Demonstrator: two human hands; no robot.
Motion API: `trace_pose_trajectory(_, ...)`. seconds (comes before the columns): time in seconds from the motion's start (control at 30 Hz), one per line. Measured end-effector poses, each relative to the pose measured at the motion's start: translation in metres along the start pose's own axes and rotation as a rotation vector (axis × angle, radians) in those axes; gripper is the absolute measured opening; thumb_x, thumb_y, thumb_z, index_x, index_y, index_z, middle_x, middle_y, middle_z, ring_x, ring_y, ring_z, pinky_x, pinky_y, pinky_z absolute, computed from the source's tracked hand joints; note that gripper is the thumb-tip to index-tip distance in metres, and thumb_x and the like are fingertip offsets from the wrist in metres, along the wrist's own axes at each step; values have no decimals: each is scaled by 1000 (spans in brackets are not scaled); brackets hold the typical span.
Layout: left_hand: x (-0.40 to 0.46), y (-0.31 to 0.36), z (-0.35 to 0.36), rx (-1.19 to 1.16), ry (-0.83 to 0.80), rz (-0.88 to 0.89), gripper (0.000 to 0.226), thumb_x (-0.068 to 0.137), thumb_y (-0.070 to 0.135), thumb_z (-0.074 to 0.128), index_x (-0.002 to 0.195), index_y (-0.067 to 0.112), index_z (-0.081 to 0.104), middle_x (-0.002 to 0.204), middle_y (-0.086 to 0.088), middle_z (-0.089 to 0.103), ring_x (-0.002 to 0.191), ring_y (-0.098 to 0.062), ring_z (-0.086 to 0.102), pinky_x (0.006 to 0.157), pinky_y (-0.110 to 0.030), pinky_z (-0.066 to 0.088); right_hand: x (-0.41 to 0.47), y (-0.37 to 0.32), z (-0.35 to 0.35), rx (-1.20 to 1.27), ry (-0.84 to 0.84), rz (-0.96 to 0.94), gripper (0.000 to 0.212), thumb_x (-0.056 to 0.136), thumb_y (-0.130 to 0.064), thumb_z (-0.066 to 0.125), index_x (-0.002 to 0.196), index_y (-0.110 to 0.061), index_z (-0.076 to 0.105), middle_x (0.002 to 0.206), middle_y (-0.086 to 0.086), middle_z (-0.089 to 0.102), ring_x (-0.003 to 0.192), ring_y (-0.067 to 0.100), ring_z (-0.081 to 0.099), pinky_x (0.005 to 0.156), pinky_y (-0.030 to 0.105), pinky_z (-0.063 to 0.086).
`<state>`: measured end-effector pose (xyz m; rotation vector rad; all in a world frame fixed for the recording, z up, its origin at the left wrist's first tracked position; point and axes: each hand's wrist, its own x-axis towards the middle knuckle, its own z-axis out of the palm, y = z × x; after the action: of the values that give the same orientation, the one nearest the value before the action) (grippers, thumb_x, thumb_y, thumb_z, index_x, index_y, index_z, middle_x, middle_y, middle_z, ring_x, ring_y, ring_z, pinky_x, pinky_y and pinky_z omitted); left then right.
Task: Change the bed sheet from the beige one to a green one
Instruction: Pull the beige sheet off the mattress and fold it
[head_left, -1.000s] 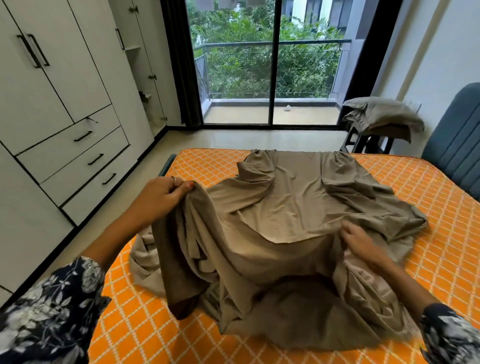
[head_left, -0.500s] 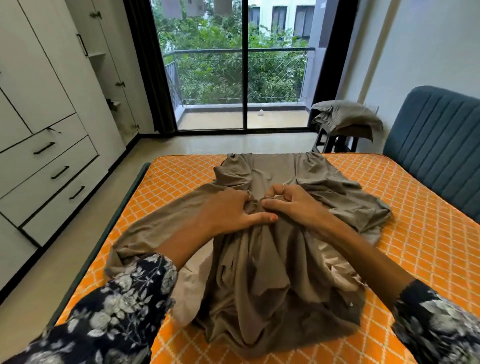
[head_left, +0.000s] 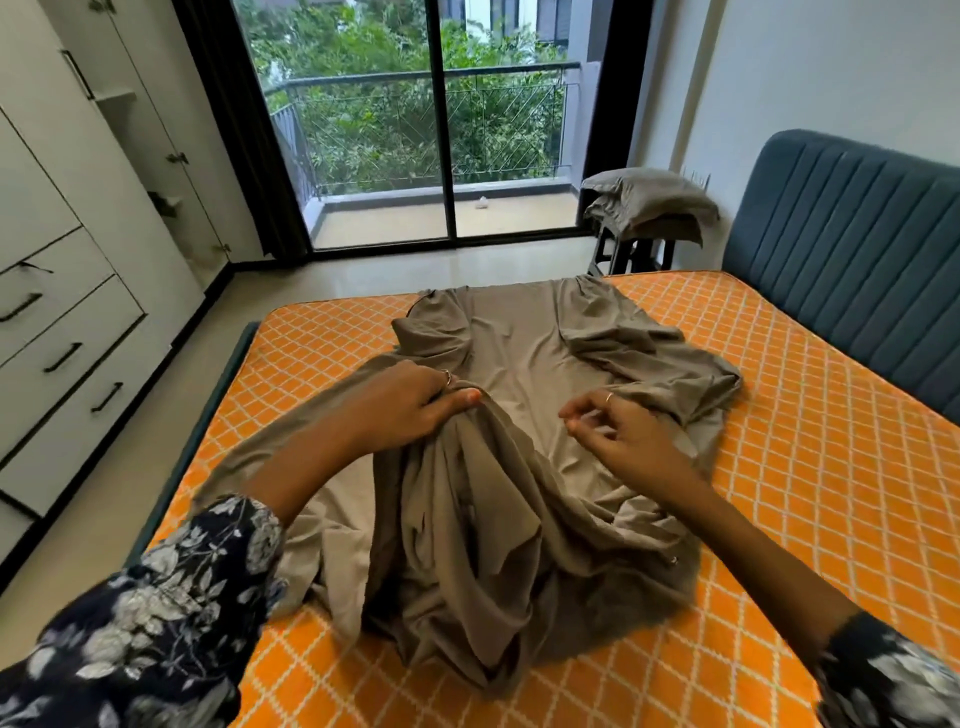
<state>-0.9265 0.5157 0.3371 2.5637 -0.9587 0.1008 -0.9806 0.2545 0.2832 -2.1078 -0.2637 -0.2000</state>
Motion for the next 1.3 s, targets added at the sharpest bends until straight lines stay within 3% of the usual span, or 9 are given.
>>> trace_pose_trajectory(0.13, -11, -10, -4, 80, 40, 37, 55, 83, 74, 26, 54, 29, 37, 45, 10, 35, 47, -5, 46, 46, -18, 27, -10, 14, 23, 5, -77, 45, 14, 91, -6, 60, 97, -18, 62, 79, -11, 58, 63, -10, 57, 61, 7, 43)
trace_pose_trajectory(0.2, -17, -12, -5, 77, 36, 62, 51, 83, 71, 28, 54, 30, 36, 45, 11, 34, 52, -2, 49, 47, -16, 30, -9, 23, 34, -3, -86, 52, 18, 90, -10, 62, 96, -27, 58, 89, -8, 62, 75, -5, 60, 68, 10, 46)
trace_pose_trajectory(0.33, -28, -12, -5, 123, 32, 53, 46, 84, 65, 28, 54, 31, 34, 44, 11, 31, 53, -1, 50, 47, -18, 22, -5, 38, 55, -11, -135, 107, 21, 89, -14, 64, 107, -23, 57, 99, -5, 60, 87, 3, 61, 75, 14, 48)
trace_pose_trajectory(0.47, -40, -18, -1, 181, 35, 43, 49, 84, 73, 23, 57, 34, 35, 46, 13, 33, 40, -4, 37, 47, -20, 23, -1, 47, 69, -69, -251, 123, 40, 88, -16, 66, 125, -22, 54, 107, -9, 55, 97, 3, 53, 74, 0, 40)
trace_pose_trajectory(0.73, -55, -28, -7, 164, 60, 33, 52, 87, 74, 18, 58, 34, 34, 47, 13, 33, 54, -4, 49, 46, -18, 28, 6, 71, 85, -117, -377, 105, 17, 82, -9, 67, 98, -10, 60, 94, 5, 61, 87, 16, 57, 76, 26, 44)
trace_pose_trajectory(1.0, -68, -41, -14, 201, 63, -55, 62, 83, 80, 15, 55, 28, 33, 46, 9, 33, 41, -9, 38, 44, -25, 29, 7, 79, 88, -147, -155, -9, 26, 80, -9, 69, 105, -15, 62, 93, -2, 58, 80, 12, 58, 70, 15, 43)
trace_pose_trajectory(1.1, -67, -45, -17, 205, 51, -86, 66, 82, 81, 15, 55, 25, 35, 46, 6, 34, 40, -8, 36, 45, -30, 33, 3, 77, 85, -144, -129, -53, 24, 80, -15, 73, 101, -18, 62, 88, -4, 60, 75, 13, 59, 67, 22, 46)
trace_pose_trajectory(1.2, -66, -52, -18, 205, 43, -103, 70, 84, 79, 17, 57, 20, 44, 46, 2, 40, 40, -11, 40, 45, -33, 36, 0, 80, 82, -168, -160, -41, 17, 81, -20, 72, 94, -24, 62, 79, -7, 63, 70, 12, 61, 65, 27, 47)
trace_pose_trajectory(1.3, -65, -61, -22, 194, 43, -137, 83, 84, 80, 15, 71, 11, 60, 52, -2, 51, 46, -13, 49, 50, -38, 43, -1, 96, 80, -315, -297, 54, 16, 85, -18, 64, 86, -34, 61, 86, -3, 66, 83, 16, 63, 68, 29, 42)
